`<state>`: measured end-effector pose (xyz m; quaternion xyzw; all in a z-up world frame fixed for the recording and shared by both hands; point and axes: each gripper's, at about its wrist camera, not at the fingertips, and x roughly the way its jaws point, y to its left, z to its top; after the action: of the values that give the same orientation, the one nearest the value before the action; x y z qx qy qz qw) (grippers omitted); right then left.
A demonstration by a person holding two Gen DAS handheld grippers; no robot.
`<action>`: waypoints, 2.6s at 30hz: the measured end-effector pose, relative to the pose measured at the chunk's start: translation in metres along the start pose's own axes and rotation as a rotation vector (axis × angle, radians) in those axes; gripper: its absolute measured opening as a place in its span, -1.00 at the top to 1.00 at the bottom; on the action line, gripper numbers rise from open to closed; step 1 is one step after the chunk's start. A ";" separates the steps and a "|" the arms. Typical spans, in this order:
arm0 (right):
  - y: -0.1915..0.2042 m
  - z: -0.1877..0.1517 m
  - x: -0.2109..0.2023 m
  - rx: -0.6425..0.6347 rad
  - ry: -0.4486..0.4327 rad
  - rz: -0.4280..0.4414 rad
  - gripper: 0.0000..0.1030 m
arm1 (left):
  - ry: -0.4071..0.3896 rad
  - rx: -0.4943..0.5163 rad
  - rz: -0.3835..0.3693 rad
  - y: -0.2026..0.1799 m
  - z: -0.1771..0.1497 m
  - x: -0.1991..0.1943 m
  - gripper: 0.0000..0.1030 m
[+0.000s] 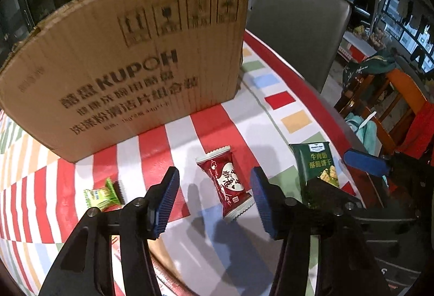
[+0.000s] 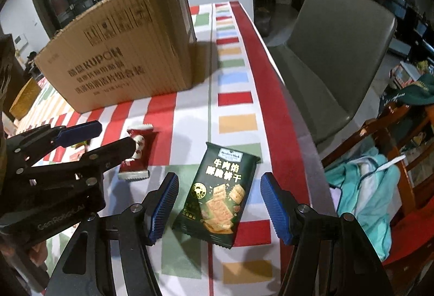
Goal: Organize snacks
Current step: 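Move the right tool to the green cracker bag while the left tool approaches the red candy, then grasp the green cracker bag with the right tool while the left tool grasps the red candy, then carry both items over the box and open both tools to drop them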
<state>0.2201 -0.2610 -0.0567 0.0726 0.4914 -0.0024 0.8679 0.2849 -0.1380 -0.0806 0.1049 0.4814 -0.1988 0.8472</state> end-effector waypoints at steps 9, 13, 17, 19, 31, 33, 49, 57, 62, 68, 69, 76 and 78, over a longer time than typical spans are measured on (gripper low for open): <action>-0.005 0.001 0.018 0.030 0.035 0.002 -0.22 | 0.048 0.011 0.015 -0.004 0.001 0.020 0.16; -0.001 0.003 0.021 0.013 0.033 -0.015 -0.18 | 0.070 -0.011 -0.007 -0.002 0.001 0.026 0.34; 0.003 0.005 0.022 -0.008 0.028 -0.031 -0.07 | 0.067 -0.006 -0.017 -0.002 -0.002 0.025 0.56; 0.006 0.005 0.024 -0.025 0.021 -0.046 0.04 | 0.066 -0.015 -0.031 -0.001 -0.004 0.024 0.57; 0.010 0.005 0.009 -0.035 -0.013 -0.002 0.10 | 0.006 -0.089 -0.041 0.016 -0.016 -0.010 0.57; 0.014 0.007 0.002 -0.046 -0.028 0.007 0.10 | -0.007 -0.100 -0.047 0.016 -0.017 -0.016 0.57; 0.046 0.027 -0.067 -0.120 -0.201 0.073 0.10 | -0.172 -0.167 0.006 0.044 -0.021 -0.098 0.57; 0.065 0.042 -0.097 -0.162 -0.288 0.107 0.10 | -0.273 -0.162 0.049 0.054 -0.012 -0.143 0.57; 0.078 0.058 -0.112 -0.185 -0.337 0.132 0.10 | -0.321 -0.166 0.071 0.064 -0.003 -0.164 0.57; 0.092 0.082 -0.122 -0.207 -0.378 0.149 0.10 | -0.363 -0.144 0.103 0.072 0.015 -0.180 0.57; 0.094 0.087 -0.123 -0.214 -0.383 0.149 0.10 | -0.371 -0.141 0.109 0.075 0.019 -0.182 0.57; 0.105 0.118 -0.121 -0.247 -0.401 0.142 0.10 | -0.395 -0.141 0.139 0.093 0.039 -0.187 0.57; 0.107 0.125 -0.120 -0.256 -0.402 0.139 0.10 | -0.392 -0.145 0.140 0.099 0.044 -0.184 0.57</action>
<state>0.2729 -0.1787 0.1220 -0.0063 0.2987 0.1053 0.9485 0.2782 -0.0223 0.0983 0.0361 0.3119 -0.1211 0.9417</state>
